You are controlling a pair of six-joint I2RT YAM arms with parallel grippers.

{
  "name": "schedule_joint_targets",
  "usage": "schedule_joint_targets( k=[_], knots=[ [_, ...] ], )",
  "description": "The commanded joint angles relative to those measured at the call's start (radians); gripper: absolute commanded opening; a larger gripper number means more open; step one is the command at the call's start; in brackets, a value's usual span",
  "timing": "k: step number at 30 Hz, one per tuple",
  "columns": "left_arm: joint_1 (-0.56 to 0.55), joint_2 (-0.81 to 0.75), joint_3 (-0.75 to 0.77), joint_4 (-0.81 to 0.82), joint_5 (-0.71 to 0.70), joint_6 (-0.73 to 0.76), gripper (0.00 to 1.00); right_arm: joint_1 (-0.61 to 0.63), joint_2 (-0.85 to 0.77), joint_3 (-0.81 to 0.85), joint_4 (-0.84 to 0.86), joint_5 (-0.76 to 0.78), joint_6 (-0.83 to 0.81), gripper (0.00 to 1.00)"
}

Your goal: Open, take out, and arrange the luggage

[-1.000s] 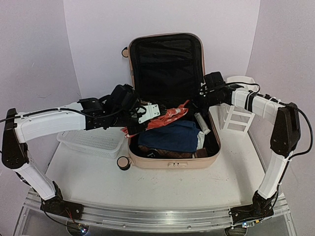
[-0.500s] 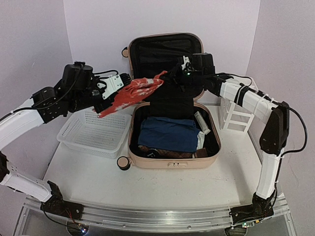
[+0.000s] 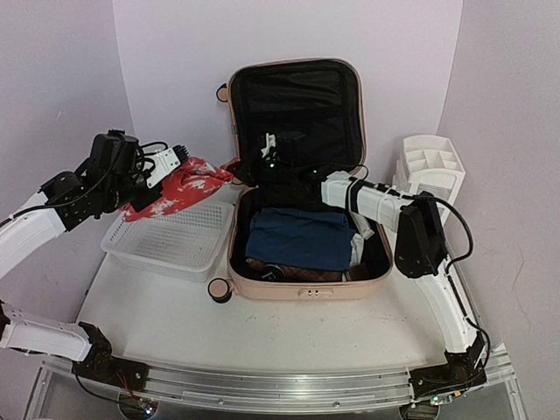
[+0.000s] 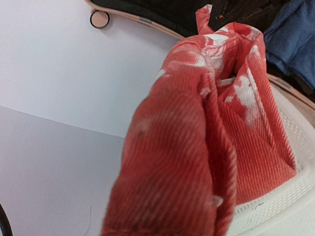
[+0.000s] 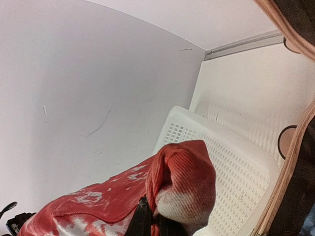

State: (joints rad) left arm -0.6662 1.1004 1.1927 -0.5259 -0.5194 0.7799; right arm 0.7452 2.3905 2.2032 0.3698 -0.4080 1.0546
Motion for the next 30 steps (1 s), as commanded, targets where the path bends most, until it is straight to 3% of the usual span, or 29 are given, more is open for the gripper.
schedule_joint_targets(
  k=[1,6,12,20,26,30],
  knots=[
    [0.086,-0.063,-0.031,0.107,-0.101,-0.018,0.00,0.030,0.050,0.079,0.209,0.058,0.008,0.00],
    [0.183,-0.036,-0.083,0.205,-0.016,0.040,0.00,0.070,0.178,0.170,0.285,0.138,-0.027,0.00],
    [0.265,0.044,0.046,0.228,0.058,0.092,0.00,0.088,0.220,0.188,0.361,0.239,-0.045,0.00],
    [0.283,0.120,0.186,0.265,0.121,0.185,0.00,0.087,0.210,0.185,0.374,0.297,-0.101,0.00],
    [0.287,0.111,0.075,0.268,0.154,0.177,0.00,0.087,0.202,0.096,0.351,0.320,-0.096,0.00],
    [0.287,0.094,-0.072,0.268,0.158,0.085,0.00,0.087,0.205,0.028,0.351,0.319,-0.083,0.16]
  ],
)
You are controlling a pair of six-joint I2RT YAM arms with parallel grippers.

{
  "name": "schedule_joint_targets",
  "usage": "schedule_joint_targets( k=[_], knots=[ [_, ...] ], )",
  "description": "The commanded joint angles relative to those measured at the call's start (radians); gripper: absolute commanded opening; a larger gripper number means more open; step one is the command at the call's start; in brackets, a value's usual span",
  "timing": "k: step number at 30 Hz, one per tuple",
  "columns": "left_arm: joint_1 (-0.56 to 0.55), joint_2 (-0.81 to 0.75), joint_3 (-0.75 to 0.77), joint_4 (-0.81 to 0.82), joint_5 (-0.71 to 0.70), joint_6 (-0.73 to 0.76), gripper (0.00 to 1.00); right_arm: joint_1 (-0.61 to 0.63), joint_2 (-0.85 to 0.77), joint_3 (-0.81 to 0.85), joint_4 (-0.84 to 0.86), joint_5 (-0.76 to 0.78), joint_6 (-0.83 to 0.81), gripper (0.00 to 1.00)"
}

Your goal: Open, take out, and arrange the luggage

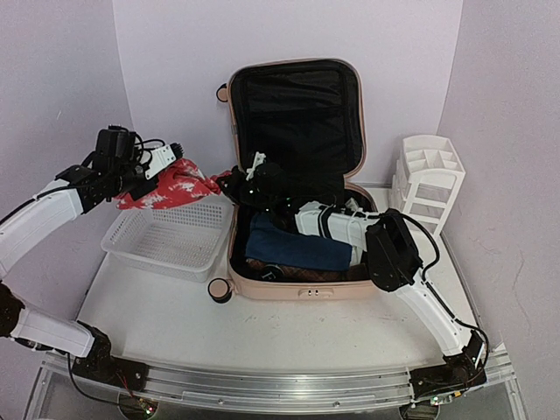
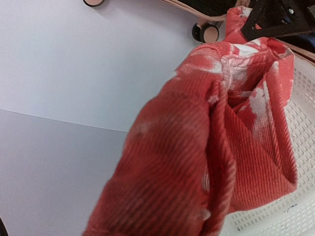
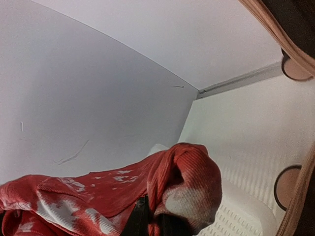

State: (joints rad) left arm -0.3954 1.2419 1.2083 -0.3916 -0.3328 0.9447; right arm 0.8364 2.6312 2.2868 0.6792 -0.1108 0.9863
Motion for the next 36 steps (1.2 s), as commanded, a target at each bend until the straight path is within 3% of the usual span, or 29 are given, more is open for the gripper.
schedule_joint_targets(
  k=[1,4,7,12,15,18,24,27,29,36],
  knots=[
    [0.017,-0.048,-0.117,0.124,-0.019,-0.101,0.00,-0.006,-0.036,-0.070,0.042,0.020,-0.009,0.22],
    [0.015,-0.044,-0.157,0.015,0.091,-0.195,0.00,-0.007,-0.044,-0.123,0.041,0.019,0.015,0.47],
    [0.014,-0.039,-0.152,-0.143,0.228,-0.282,0.00,-0.010,-0.078,-0.183,0.041,0.034,0.017,0.58],
    [0.012,-0.028,-0.127,-0.270,0.379,-0.339,0.04,-0.014,-0.146,-0.266,0.039,0.041,-0.006,0.68],
    [0.010,0.013,-0.086,-0.334,0.459,-0.360,0.18,-0.015,-0.181,-0.298,0.037,0.028,-0.013,0.72],
    [-0.015,0.078,-0.036,-0.448,0.560,-0.363,0.57,-0.017,-0.229,-0.344,0.031,0.013,-0.029,0.72],
    [-0.043,0.105,0.021,-0.501,0.630,-0.389,0.76,-0.026,-0.352,-0.465,0.004,-0.010,-0.075,0.73],
    [-0.044,0.109,0.064,-0.502,0.609,-0.423,0.74,-0.026,-0.414,-0.501,-0.067,-0.026,-0.121,0.72],
    [-0.042,0.130,0.092,-0.502,0.547,-0.455,0.67,-0.026,-0.447,-0.505,-0.145,-0.038,-0.146,0.72],
    [0.017,0.214,0.206,-0.495,0.185,-0.650,0.64,-0.025,-0.536,-0.560,-0.290,-0.104,-0.147,0.72]
  ],
)
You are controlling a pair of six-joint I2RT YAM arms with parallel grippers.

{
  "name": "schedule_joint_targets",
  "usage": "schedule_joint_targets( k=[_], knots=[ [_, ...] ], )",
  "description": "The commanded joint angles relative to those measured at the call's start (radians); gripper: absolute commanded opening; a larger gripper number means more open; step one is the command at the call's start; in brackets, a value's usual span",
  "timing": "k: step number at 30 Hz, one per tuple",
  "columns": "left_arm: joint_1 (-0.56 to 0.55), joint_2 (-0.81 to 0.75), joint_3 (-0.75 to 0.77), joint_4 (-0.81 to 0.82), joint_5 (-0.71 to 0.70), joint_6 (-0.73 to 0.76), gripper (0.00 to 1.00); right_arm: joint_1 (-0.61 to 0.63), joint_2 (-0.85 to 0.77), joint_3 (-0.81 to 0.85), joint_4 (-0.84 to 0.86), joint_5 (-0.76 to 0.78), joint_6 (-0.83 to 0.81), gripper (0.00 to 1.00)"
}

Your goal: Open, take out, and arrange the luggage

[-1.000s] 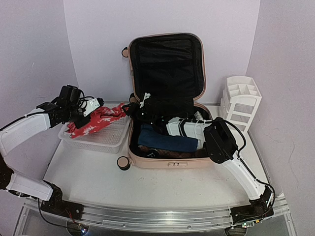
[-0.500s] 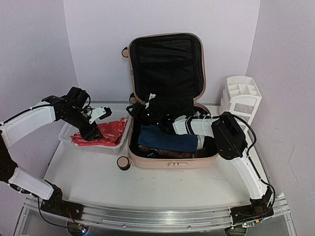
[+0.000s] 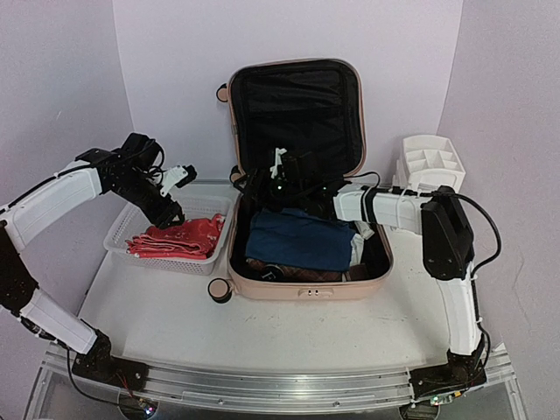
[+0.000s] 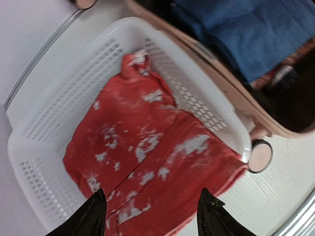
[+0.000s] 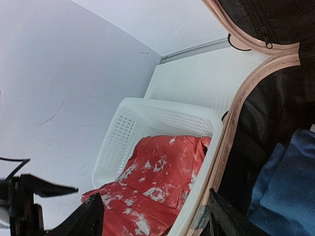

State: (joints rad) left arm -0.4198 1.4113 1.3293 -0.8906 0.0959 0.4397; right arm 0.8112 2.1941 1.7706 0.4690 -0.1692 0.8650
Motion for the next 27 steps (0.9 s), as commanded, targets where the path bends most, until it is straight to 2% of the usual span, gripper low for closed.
schedule_joint_targets(
  k=[1,2,4,7,11,17,22,27],
  knots=[
    [0.054,0.062,0.097,0.005,-0.302,-0.173,0.64,0.000,-0.117,-0.066,-0.081,-0.047,-0.028,0.72],
    [0.078,0.083,0.111,0.003,-0.355,-0.216,0.64,0.001,-0.138,-0.091,-0.082,-0.045,-0.036,0.72],
    [0.142,0.121,0.144,-0.008,-0.373,-0.296,0.66,0.000,-0.184,-0.149,-0.089,-0.040,-0.054,0.72],
    [0.244,0.159,0.164,-0.012,-0.380,-0.410,0.78,0.000,-0.256,-0.213,-0.140,-0.027,-0.104,0.72],
    [0.361,0.205,0.177,-0.020,-0.404,-0.539,0.83,0.000,-0.350,-0.295,-0.245,0.013,-0.172,0.73],
    [0.503,0.290,0.214,-0.014,-0.314,-0.552,0.94,0.000,-0.480,-0.442,-0.291,0.071,-0.224,0.76],
    [0.532,0.398,0.276,-0.016,-0.236,-0.517,0.92,0.000,-0.538,-0.503,-0.302,0.082,-0.237,0.77],
    [0.553,0.478,0.312,-0.034,-0.191,-0.551,0.82,0.000,-0.565,-0.532,-0.308,0.082,-0.244,0.77]
  ],
)
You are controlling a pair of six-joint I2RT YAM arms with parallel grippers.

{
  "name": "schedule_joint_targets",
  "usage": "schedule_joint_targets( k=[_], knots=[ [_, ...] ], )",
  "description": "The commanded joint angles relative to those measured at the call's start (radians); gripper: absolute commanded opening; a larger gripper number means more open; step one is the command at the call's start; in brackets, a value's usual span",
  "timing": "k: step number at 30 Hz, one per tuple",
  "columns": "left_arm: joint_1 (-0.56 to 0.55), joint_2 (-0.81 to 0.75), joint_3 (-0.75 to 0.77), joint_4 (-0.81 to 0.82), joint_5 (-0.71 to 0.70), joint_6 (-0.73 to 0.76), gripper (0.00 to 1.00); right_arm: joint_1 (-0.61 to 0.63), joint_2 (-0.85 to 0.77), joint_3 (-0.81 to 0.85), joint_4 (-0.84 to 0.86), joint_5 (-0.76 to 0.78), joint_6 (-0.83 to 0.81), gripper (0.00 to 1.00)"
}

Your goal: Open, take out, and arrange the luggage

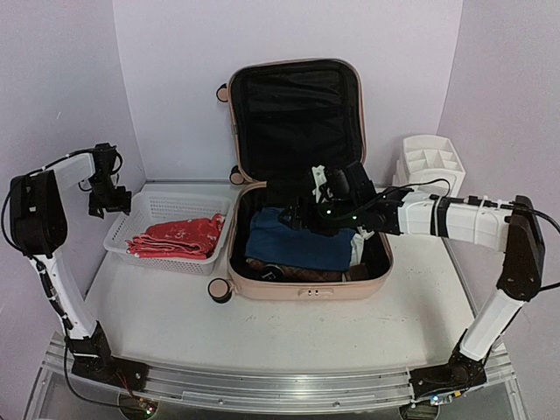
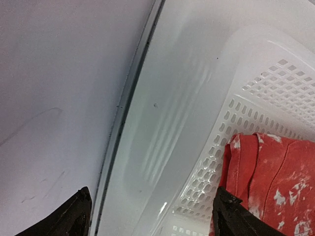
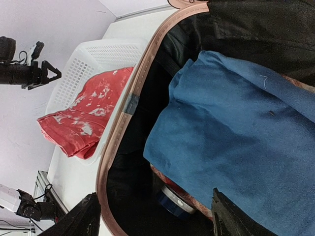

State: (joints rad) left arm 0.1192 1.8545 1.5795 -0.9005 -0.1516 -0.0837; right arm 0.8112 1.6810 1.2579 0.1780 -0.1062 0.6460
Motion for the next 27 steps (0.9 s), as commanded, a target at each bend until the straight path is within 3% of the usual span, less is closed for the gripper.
schedule_joint_targets(
  k=[1,7,10,12,17,27],
  knots=[
    [0.020,0.039,0.059,-0.024,0.081,-0.033,0.81,0.000,-0.057,-0.024,-0.017,0.017,-0.027,0.77],
    [0.031,0.093,0.060,-0.026,0.148,-0.011,0.76,-0.002,-0.086,-0.050,-0.017,0.024,-0.029,0.76],
    [0.032,0.109,0.068,-0.037,0.185,-0.025,0.60,-0.001,-0.098,-0.060,-0.017,0.027,-0.028,0.75],
    [0.034,0.100,0.061,-0.042,0.181,-0.043,0.44,-0.002,-0.106,-0.065,-0.017,0.028,-0.030,0.75],
    [0.037,0.020,-0.007,-0.041,0.166,-0.069,0.29,-0.002,-0.118,-0.076,-0.017,0.040,-0.037,0.75],
    [0.036,-0.094,-0.196,-0.009,0.220,-0.106,0.35,-0.003,-0.102,-0.071,-0.022,0.033,-0.042,0.75]
  ],
)
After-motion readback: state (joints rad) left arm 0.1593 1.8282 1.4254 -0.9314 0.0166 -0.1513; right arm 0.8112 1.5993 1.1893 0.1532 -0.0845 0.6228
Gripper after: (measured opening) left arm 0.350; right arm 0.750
